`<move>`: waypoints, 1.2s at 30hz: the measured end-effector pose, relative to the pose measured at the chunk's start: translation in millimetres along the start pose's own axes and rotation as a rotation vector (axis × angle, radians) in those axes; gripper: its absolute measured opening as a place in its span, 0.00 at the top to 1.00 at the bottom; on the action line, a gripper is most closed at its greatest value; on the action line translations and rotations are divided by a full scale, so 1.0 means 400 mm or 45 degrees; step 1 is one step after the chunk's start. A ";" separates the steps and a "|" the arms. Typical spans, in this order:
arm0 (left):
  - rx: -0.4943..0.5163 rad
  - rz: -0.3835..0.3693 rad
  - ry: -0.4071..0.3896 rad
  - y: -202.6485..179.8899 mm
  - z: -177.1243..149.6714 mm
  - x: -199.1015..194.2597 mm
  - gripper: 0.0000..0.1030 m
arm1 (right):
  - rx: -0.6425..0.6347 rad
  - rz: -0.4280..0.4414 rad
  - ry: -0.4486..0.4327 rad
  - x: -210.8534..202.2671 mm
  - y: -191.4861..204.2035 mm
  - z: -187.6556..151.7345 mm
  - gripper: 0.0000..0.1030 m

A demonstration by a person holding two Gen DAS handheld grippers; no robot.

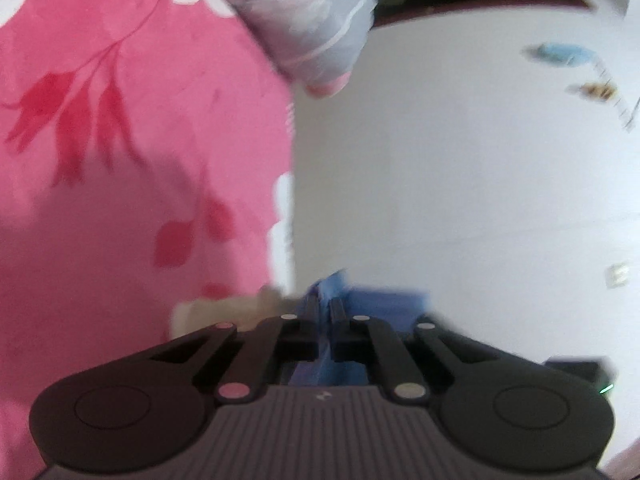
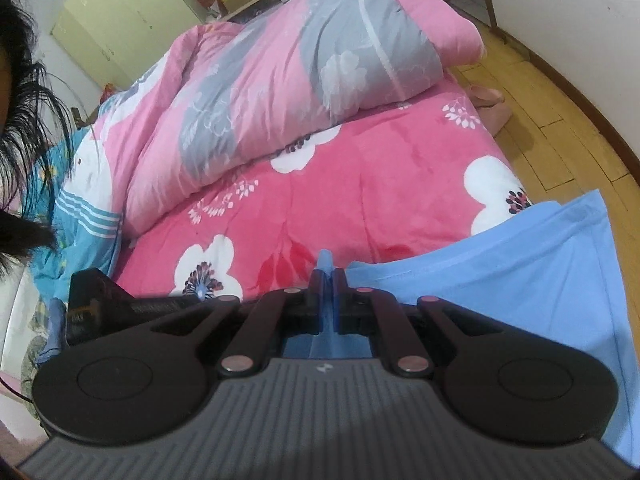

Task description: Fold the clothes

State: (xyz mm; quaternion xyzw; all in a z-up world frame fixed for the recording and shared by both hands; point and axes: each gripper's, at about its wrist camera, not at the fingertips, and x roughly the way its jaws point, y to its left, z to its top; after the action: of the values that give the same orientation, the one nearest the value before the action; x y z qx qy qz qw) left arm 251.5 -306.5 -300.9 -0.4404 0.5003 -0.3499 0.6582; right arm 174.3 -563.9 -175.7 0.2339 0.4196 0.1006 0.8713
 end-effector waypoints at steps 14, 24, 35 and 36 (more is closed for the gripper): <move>-0.065 0.107 -0.104 0.067 -0.002 -0.031 0.57 | 0.007 0.053 0.020 0.028 0.001 -0.012 0.97; -0.141 0.137 -0.043 0.111 -0.044 -0.014 0.54 | -0.012 0.091 0.061 0.103 0.010 -0.028 0.97; -0.210 0.124 -0.034 0.139 -0.046 0.018 0.68 | -0.017 0.136 0.082 0.117 0.009 -0.050 0.97; -0.214 0.116 -0.037 0.138 -0.044 0.020 0.68 | -0.017 0.137 0.084 0.119 0.008 -0.052 0.97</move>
State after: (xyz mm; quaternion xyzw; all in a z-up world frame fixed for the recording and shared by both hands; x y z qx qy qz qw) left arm 237.5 -297.5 -357.1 -0.4758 0.5378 -0.2699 0.6415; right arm 188.1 -536.8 -217.9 0.2469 0.4342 0.1578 0.8518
